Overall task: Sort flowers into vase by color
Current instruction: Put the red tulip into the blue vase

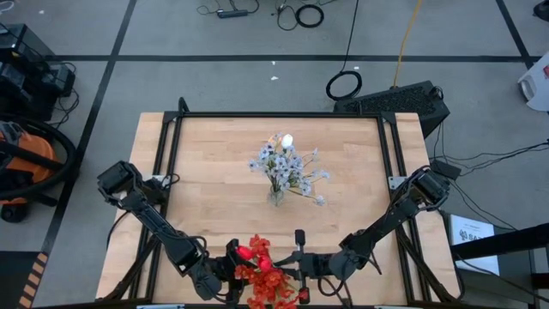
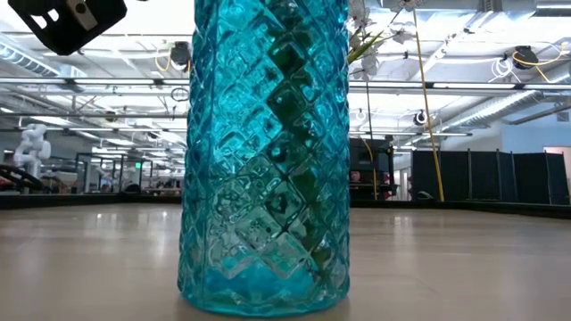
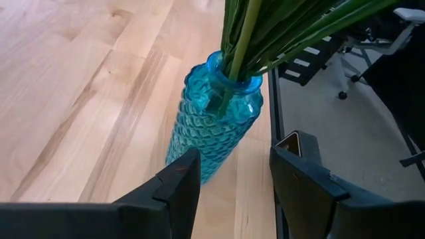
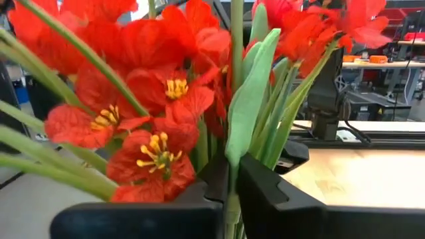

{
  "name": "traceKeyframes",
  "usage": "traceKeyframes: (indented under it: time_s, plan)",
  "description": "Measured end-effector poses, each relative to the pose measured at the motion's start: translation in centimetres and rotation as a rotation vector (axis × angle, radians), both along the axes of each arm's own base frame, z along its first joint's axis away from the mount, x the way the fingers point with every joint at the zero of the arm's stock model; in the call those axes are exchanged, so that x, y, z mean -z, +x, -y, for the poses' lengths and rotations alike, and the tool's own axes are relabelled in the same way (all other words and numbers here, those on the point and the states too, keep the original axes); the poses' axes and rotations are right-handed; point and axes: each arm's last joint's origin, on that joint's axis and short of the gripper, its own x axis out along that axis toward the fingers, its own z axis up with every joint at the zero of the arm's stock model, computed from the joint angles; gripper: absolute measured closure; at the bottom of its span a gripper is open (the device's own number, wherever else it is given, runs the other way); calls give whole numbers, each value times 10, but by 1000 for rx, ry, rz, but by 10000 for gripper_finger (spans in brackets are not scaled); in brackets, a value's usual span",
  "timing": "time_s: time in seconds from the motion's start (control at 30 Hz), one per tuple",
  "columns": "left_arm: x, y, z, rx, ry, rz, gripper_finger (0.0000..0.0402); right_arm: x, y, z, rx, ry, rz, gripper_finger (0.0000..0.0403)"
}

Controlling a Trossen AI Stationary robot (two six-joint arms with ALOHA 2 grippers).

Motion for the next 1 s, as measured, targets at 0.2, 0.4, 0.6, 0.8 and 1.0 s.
traceKeyframes:
  time_s: [0.2, 0.4, 0.6, 0.8, 1.0]
  plan:
    - [0, 0, 0, 0, -2, 1, 215, 4, 0, 0, 3, -29, -36, 374]
    - [0, 0, 0, 0, -2, 1, 215, 4, 0, 0, 9, -30, -37, 374]
    - [0, 0, 0, 0, -3, 1, 215, -2, -3, 2, 8, -35, -51, 374]
    - [0, 0, 0, 0, -2, 1, 215, -18, -12, 10, 9, -22, -127, 364]
    - [0, 0, 0, 0, -1, 0, 215, -21, -13, 18, 31, -19, -181, 312]
